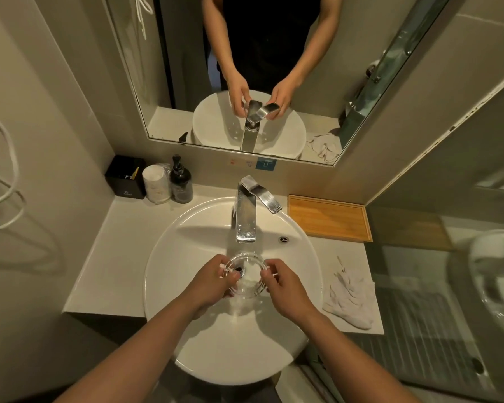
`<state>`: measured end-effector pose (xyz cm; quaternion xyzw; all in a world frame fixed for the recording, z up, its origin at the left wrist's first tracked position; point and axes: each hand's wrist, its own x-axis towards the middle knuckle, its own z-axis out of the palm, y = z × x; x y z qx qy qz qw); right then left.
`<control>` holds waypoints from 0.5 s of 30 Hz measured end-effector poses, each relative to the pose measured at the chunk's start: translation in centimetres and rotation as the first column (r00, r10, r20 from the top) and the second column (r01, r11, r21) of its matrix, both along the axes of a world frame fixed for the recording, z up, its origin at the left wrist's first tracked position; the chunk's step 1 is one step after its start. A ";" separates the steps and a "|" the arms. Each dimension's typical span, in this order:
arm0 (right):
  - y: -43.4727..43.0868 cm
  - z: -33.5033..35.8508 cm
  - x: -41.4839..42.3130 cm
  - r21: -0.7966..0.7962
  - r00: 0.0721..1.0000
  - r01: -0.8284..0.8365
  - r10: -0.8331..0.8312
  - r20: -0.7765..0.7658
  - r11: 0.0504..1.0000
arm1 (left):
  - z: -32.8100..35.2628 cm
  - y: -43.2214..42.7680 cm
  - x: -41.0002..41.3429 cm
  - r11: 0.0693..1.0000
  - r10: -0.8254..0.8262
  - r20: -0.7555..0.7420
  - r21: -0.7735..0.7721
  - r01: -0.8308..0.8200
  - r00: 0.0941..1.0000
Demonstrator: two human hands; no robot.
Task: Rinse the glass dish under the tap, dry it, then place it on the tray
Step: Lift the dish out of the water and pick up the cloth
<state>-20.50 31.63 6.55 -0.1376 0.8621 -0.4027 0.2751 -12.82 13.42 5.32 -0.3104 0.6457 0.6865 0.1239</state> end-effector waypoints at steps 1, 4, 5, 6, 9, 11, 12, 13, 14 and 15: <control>0.2 -0.3 0.1 0.055 0.997 -0.019 0.015 0.078 0.998 | -0.3 0.5 0.1 1.000 -0.027 0.070 -0.002 0.027 0.997; 1.1 -1.1 0.5 0.132 0.985 -0.045 0.022 0.173 0.990 | -0.9 1.7 0.2 0.992 -0.092 0.134 -0.078 0.103 0.987; 1.4 -1.2 0.6 0.091 0.992 -0.011 0.000 0.126 0.996 | -0.9 1.9 0.0 0.991 -0.080 0.083 -0.103 0.089 0.993; 1.7 -1.2 0.7 0.038 0.997 0.030 -0.032 0.065 0.999 | -0.8 1.9 -0.2 0.991 -0.062 0.026 -0.115 0.065 0.998; 2.1 -1.3 0.1 0.019 0.998 0.045 -0.045 0.050 0.999 | -0.7 2.3 -0.5 0.992 -0.040 0.010 -0.116 0.041 0.999; 2.3 -1.4 -0.4 0.090 0.977 0.016 -0.034 0.210 0.996 | -0.8 3.0 -0.5 0.989 -0.068 0.083 -0.127 0.078 0.994; 2.6 -1.5 -0.7 0.093 0.968 0.012 -0.035 0.250 0.996 | -0.9 3.3 -0.6 0.987 -0.075 0.087 -0.136 0.086 0.993; 3.0 -1.5 -1.1 0.071 0.966 0.026 -0.043 0.256 0.997 | -0.8 3.5 -0.7 0.986 -0.073 0.065 -0.143 0.082 0.995; 3.4 -1.3 -1.6 0.032 0.963 0.057 -0.064 0.261 0.998 | -0.7 3.7 -0.8 0.986 -0.065 0.029 -0.150 0.069 0.997; 3.9 -1.0 -2.1 -0.008 0.954 0.103 -0.097 0.283 0.995 | -0.5 3.8 -0.9 0.985 -0.058 -0.006 -0.160 0.056 0.998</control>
